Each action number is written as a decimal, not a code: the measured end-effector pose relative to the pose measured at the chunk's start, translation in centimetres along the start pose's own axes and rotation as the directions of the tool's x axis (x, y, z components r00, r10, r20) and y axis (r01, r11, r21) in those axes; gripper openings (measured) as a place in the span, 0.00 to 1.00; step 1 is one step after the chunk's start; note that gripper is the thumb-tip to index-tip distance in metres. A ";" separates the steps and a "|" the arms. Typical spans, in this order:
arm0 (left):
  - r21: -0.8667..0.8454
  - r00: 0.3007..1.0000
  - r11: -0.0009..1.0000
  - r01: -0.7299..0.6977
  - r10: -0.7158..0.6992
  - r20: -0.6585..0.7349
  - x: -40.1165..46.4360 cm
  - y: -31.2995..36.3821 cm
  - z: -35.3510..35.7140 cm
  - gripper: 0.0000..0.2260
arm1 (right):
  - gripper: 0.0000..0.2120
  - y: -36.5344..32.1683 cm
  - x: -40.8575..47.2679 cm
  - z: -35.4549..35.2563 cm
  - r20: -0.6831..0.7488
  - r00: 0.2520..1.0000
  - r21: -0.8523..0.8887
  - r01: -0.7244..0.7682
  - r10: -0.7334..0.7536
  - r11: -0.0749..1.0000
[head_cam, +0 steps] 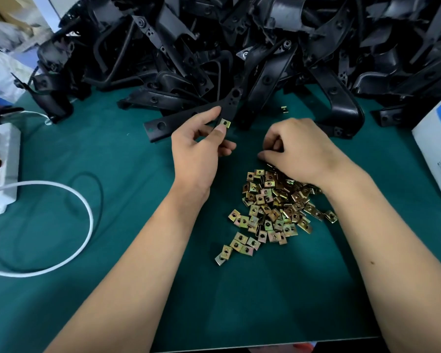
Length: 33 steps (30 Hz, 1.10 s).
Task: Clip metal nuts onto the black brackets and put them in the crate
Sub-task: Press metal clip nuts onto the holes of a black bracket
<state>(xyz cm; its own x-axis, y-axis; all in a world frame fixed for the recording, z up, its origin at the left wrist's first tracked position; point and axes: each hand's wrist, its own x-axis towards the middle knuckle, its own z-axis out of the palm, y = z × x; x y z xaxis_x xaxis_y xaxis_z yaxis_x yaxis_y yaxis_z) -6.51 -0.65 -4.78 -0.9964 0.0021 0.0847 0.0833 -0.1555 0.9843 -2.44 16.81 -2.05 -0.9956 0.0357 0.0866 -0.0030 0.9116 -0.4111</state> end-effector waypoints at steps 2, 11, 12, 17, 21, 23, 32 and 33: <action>0.011 1.000 1.000 0.001 -0.002 0.010 -0.1 0.0 0.0 0.14 | 0.09 -0.4 0.0 0.6 -0.031 0.998 -0.122 0.053 -0.057 0.991; 0.139 0.997 0.989 0.056 -0.062 0.041 -0.6 0.1 0.4 0.23 | 0.02 -0.6 0.3 1.8 -0.306 0.952 0.210 0.080 -0.012 0.974; 0.175 0.995 0.983 0.054 -0.067 0.069 -0.7 0.1 0.4 0.24 | 0.03 -0.7 0.4 1.7 -0.342 0.940 0.295 0.083 0.024 0.952; 0.261 0.983 0.965 0.030 -0.076 0.168 -1.2 0.1 0.7 0.25 | 0.06 -0.5 0.4 1.6 -0.314 0.928 0.597 0.029 0.200 0.802; 0.218 0.985 0.974 0.063 -0.096 0.142 -1.1 0.1 0.6 0.25 | 0.05 -0.5 0.3 1.7 -0.238 0.947 0.669 -0.002 0.216 0.744; 0.186 0.987 0.980 0.077 -0.101 0.123 -1.0 0.0 0.6 0.25 | 0.10 -0.5 0.3 1.7 -0.218 0.955 0.657 -0.008 0.200 0.754; 0.174 0.991 0.982 0.074 -0.092 0.095 -1.0 0.0 0.5 0.24 | 0.05 -0.6 0.3 1.6 -0.155 0.961 0.777 -0.023 0.227 0.629; 0.174 0.991 0.982 0.074 -0.092 0.094 -1.0 0.0 0.6 0.24 | 0.06 -0.6 0.3 1.7 -0.156 0.963 0.764 -0.025 0.222 0.645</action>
<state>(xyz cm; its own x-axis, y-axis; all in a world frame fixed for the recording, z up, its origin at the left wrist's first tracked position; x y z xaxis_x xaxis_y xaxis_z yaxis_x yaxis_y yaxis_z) -5.50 -0.09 -4.80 -0.9940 0.1091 0.0082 0.0104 0.0196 0.9998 -2.87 15.62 -3.32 -0.9445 0.3002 0.1335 -0.0487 0.2740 -0.9605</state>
